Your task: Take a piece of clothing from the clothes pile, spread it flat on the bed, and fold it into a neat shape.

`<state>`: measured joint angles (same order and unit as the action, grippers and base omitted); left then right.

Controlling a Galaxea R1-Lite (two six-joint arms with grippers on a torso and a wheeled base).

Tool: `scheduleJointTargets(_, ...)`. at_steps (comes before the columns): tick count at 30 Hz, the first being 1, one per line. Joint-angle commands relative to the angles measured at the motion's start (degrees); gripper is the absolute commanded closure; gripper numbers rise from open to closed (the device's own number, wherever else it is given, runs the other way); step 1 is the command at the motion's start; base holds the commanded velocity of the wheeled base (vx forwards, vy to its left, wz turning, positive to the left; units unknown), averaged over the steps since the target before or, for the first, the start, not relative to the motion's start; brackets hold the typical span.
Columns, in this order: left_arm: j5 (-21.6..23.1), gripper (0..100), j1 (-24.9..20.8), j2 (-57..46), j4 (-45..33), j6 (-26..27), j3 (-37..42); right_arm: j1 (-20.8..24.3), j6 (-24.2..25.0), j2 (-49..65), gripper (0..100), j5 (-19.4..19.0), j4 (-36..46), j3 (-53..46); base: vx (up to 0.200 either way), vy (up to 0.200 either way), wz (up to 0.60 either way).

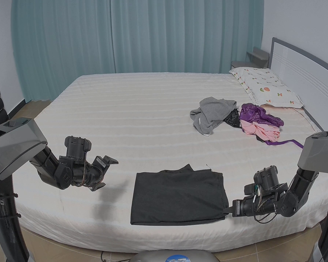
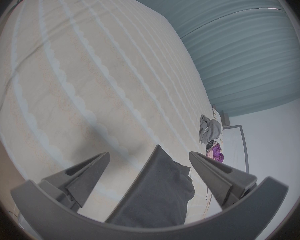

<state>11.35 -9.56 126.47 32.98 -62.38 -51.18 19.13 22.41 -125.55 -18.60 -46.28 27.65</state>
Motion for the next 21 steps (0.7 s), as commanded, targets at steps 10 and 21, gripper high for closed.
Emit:
scheduleJointTargets(10,-0.01,0,-0.02,0.1,0.07,-0.02,0.02,-2.6,-2.1,-1.71,0,-0.21,0.13,3.64,0.0,0.0,0.0)
scheduleJointTargets(21,-0.01,0,-0.2,0.36,0.16,0.59,-0.42,-6.65,3.96,-12.17,0,3.84,1.45,24.47,0.0,0.0,0.0)
